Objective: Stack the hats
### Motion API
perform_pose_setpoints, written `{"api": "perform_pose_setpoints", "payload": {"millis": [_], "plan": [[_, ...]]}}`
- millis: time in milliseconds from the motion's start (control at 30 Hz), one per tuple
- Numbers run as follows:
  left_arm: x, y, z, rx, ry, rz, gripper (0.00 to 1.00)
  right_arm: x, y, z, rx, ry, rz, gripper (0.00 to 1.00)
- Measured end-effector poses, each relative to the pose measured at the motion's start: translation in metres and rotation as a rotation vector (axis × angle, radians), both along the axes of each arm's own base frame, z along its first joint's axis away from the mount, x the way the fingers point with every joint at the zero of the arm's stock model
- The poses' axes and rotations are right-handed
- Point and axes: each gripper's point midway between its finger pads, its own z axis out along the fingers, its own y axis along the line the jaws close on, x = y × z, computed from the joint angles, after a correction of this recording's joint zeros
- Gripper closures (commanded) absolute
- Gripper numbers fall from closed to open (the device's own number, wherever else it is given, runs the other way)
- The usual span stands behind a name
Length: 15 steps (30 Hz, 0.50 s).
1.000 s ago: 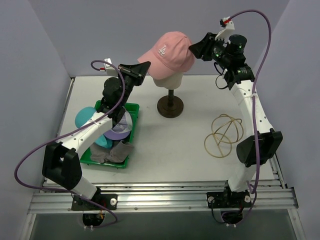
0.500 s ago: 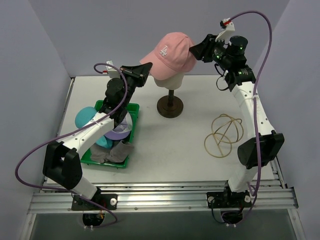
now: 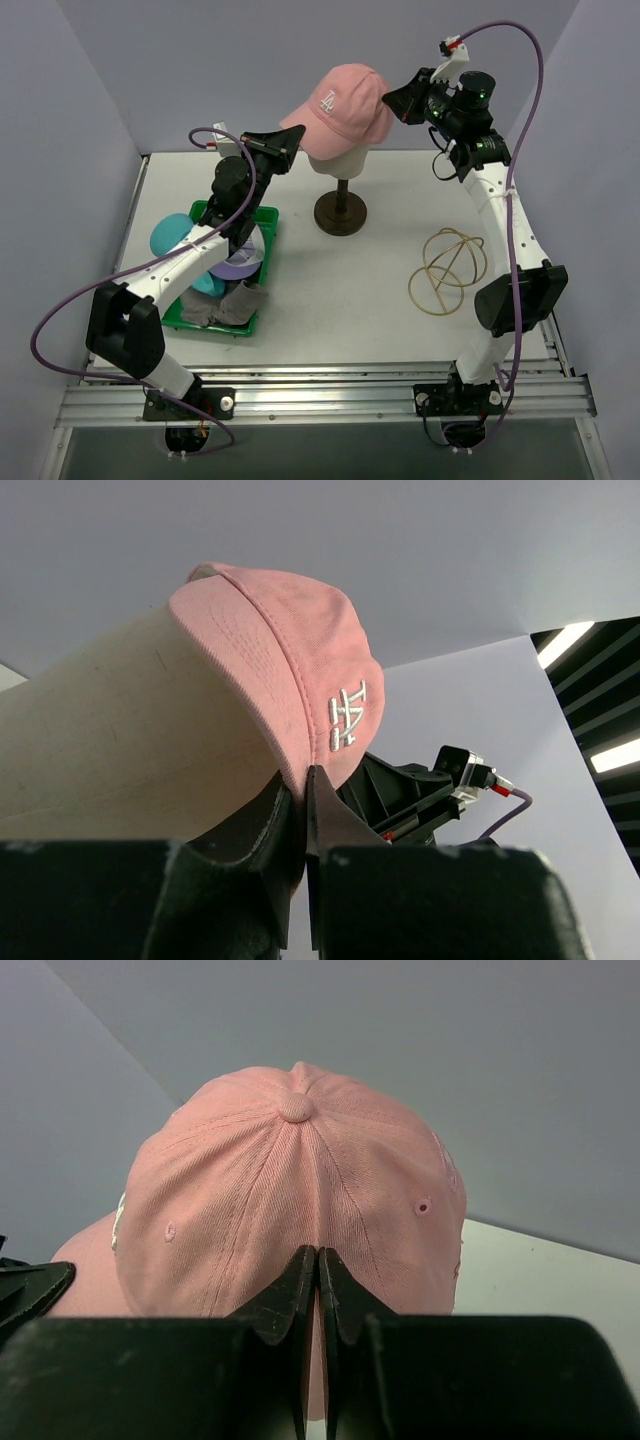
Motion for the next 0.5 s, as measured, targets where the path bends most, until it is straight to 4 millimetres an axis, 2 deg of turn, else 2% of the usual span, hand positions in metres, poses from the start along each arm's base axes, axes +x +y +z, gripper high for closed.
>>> {"api": "perform_pose_setpoints", "payload": {"millis": [333, 500], "plan": [[0.001, 0.001, -0.002, -0.034, 0.02, -0.003, 0.98, 0.0, 0.004, 0.024, 0.008, -0.046, 0.009, 1.0], [-0.001, 0.005, -0.011, -0.066, 0.052, 0.003, 0.98, -0.004, 0.017, 0.034, 0.011, -0.059, 0.038, 1.0]]}}
